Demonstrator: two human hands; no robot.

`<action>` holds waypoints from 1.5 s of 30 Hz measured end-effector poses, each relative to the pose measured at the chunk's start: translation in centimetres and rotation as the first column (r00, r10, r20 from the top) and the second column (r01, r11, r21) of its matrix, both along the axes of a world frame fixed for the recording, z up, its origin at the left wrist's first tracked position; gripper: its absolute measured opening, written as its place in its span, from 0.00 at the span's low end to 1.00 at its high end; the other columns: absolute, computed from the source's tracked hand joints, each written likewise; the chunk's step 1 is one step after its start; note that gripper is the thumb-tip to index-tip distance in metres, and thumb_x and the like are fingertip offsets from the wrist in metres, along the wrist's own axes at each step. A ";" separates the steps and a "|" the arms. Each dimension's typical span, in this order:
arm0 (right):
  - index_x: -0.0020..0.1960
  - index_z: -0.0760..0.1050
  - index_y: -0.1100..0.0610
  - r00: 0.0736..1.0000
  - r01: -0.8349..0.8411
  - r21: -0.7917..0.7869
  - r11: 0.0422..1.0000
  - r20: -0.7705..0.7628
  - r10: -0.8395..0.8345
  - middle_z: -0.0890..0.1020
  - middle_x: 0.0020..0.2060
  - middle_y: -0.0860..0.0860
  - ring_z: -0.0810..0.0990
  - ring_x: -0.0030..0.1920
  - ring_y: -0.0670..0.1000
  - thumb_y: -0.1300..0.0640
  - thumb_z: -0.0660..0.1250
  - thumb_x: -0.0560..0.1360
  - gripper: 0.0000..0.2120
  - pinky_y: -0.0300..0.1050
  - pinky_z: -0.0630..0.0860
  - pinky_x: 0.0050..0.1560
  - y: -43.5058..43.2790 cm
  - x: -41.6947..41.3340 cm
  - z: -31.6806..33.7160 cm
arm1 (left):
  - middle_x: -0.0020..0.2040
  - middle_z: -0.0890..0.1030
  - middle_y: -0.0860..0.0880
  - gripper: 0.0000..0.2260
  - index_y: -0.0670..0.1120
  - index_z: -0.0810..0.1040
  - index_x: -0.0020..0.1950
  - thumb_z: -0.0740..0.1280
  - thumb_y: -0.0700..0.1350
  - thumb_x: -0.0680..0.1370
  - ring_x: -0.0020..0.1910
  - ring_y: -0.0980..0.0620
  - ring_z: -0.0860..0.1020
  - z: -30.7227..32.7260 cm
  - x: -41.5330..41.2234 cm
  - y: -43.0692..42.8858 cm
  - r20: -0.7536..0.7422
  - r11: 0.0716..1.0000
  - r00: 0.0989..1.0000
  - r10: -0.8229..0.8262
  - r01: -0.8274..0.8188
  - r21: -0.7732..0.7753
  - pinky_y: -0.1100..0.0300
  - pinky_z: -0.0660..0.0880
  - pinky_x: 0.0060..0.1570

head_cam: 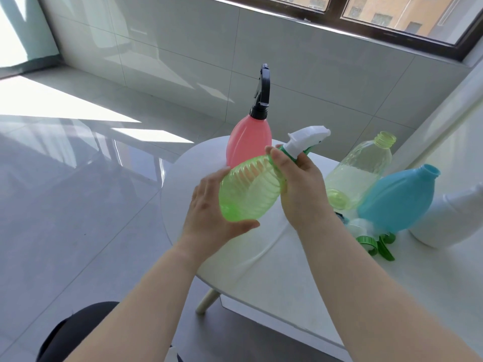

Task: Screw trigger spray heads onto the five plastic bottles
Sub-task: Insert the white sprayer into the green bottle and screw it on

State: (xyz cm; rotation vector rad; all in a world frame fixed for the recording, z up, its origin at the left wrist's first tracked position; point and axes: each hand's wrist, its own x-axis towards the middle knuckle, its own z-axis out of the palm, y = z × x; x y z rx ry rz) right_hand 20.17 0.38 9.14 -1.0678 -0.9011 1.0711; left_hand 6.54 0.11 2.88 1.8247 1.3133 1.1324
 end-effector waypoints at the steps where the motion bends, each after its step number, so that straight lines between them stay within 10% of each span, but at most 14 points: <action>1: 0.40 0.76 0.55 0.997 -0.065 0.016 0.998 -0.030 0.066 0.80 0.38 0.48 0.77 0.42 0.45 0.63 0.65 0.70 0.04 0.38 0.73 0.49 0.0 0.5 0.2 | 0.59 0.63 0.60 0.44 0.57 0.59 0.67 0.79 0.48 0.57 0.62 0.57 0.63 0.2 -0.5 0.1 0.043 0.997 0.997 -0.058 0.060 -0.041 0.64 0.59 0.58; 7: 0.40 0.77 0.54 0.953 -0.295 0.078 0.952 -0.053 0.300 0.84 0.37 0.45 0.80 0.46 0.44 0.61 0.69 0.65 0.05 0.37 0.75 0.51 0.2 1.8 1.3 | 0.49 0.69 0.68 0.37 0.64 0.62 0.57 0.78 0.52 0.54 0.45 0.72 0.71 0.8 -1.6 0.5 0.193 0.959 0.967 -0.166 0.204 -0.197 0.82 0.65 0.37; 11: 0.34 0.79 0.53 0.992 -0.065 0.055 0.996 -0.102 0.070 0.82 0.32 0.45 0.79 0.40 0.44 0.61 0.66 0.68 0.07 0.40 0.73 0.52 0.4 0.5 0.5 | 0.55 0.64 0.61 0.42 0.52 0.60 0.66 0.78 0.45 0.57 0.51 0.64 0.64 0.3 -0.2 -0.1 0.067 0.997 0.995 0.076 -0.076 0.000 0.72 0.62 0.49; 15: 0.38 0.76 0.55 0.971 -0.148 0.060 0.987 -0.179 0.157 0.83 0.34 0.45 0.80 0.42 0.43 0.62 0.64 0.68 0.04 0.40 0.73 0.54 0.3 1.2 0.3 | 0.59 0.62 0.65 0.47 0.58 0.56 0.68 0.79 0.50 0.55 0.53 0.69 0.63 0.7 -1.6 0.3 0.104 0.988 0.988 -0.118 0.127 -0.087 0.83 0.59 0.47; 19: 0.44 0.74 0.57 0.921 -0.369 0.071 0.927 -0.107 0.375 0.85 0.38 0.46 0.81 0.46 0.43 0.59 0.63 0.64 0.09 0.37 0.76 0.53 -0.2 2.1 0.9 | 0.56 0.68 0.69 0.43 0.64 0.59 0.63 0.73 0.58 0.50 0.55 0.70 0.68 1.3 -2.5 0.6 0.212 0.922 0.943 -0.255 0.303 -0.242 0.74 0.66 0.49; 28: 0.40 0.77 0.52 0.995 -0.097 0.085 0.992 0.031 0.095 0.79 0.45 0.50 0.78 0.48 0.46 0.52 0.67 0.60 0.09 0.42 0.72 0.58 -0.2 0.6 -0.2 | 0.52 0.69 0.61 0.41 0.55 0.60 0.65 0.77 0.45 0.58 0.52 0.58 0.67 0.5 -0.5 -0.1 0.084 0.996 0.996 -0.015 0.023 -0.090 0.65 0.64 0.49; 34: 0.49 0.74 0.53 0.927 -0.372 -0.036 0.928 0.050 0.373 0.82 0.48 0.47 0.79 0.52 0.47 0.53 0.65 0.64 0.14 0.48 0.74 0.57 -0.5 2.5 0.1 | 0.49 0.71 0.66 0.36 0.63 0.62 0.56 0.76 0.53 0.54 0.49 0.66 0.72 0.6 -1.6 0.4 0.083 0.929 0.963 -0.255 0.268 -0.255 0.75 0.67 0.39; 39: 0.32 0.78 0.50 0.973 -0.091 -0.023 0.996 0.212 0.094 0.84 0.37 0.45 0.78 0.48 0.51 0.56 0.64 0.72 0.11 0.54 0.71 0.59 -0.4 1.1 0.5 | 0.47 0.69 0.68 0.36 0.67 0.60 0.52 0.78 0.47 0.57 0.46 0.70 0.69 0.2 -0.5 -0.2 0.098 0.972 0.984 -0.150 0.165 -0.169 0.81 0.65 0.41; 45: 0.33 0.71 0.53 0.964 0.159 -0.013 0.987 0.217 -0.153 0.82 0.26 0.41 0.78 0.42 0.44 0.60 0.62 0.71 0.08 0.43 0.71 0.51 0.0 -0.5 0.9 | 0.56 0.67 0.59 0.42 0.53 0.61 0.66 0.78 0.45 0.57 0.52 0.61 0.66 -0.5 0.7 -0.8 0.071 0.998 0.997 -0.014 0.018 -0.055 0.73 0.60 0.47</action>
